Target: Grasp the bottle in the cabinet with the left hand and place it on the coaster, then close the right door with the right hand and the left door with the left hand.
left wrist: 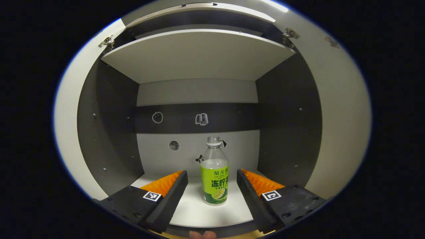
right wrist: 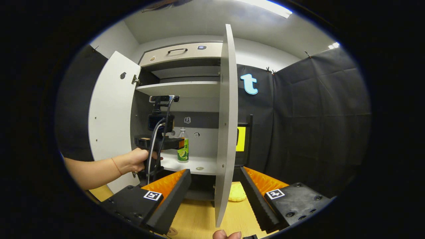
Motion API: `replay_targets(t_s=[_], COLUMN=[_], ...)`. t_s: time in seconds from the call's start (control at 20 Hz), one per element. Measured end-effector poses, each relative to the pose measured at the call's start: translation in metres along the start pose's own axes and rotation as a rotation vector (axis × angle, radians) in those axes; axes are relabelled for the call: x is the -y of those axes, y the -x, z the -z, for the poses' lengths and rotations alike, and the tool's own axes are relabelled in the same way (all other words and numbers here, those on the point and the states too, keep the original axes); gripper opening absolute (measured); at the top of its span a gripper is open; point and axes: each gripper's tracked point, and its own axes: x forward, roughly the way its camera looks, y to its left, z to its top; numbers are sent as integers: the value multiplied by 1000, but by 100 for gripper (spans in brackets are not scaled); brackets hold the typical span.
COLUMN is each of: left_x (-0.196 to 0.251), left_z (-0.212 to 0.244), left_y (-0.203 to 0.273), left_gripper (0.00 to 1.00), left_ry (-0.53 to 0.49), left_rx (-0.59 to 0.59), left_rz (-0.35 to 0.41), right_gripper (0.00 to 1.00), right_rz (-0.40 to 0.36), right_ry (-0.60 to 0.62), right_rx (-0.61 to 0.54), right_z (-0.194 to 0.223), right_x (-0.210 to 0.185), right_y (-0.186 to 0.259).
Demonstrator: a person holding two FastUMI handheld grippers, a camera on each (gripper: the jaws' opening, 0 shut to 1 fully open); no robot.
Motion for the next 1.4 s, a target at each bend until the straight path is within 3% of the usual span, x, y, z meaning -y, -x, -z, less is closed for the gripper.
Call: replay_targets(t_s=[0.3,0.55,0.6,0.65,0.85,1.4], left_x=[0,2,6,9,8,-8], left_z=[20,30,25,28,19,-26], left_y=[-48,-71,-68,-68,-63,105], left_gripper=[94,94,93,80,78,79], left_ry=[12,-56,-59,-55,-43,-20], left_rx=[-39,-51,-46,-48,-32,63], left_rz=[4,10,11,30,50,115], right_gripper=[98,97,98,97,97,97], right_rz=[-9,42,51,58,63,14], right_ry=[15,-4,-5,-6,-2,-14], right_rx=[-17,-13,-13,-14,-7,22], right_z=[7,5,5,4,2,-11], right_x=[1,23,26,27,25,-7], right_y=[-5,-8,-8,-8,-5,20])
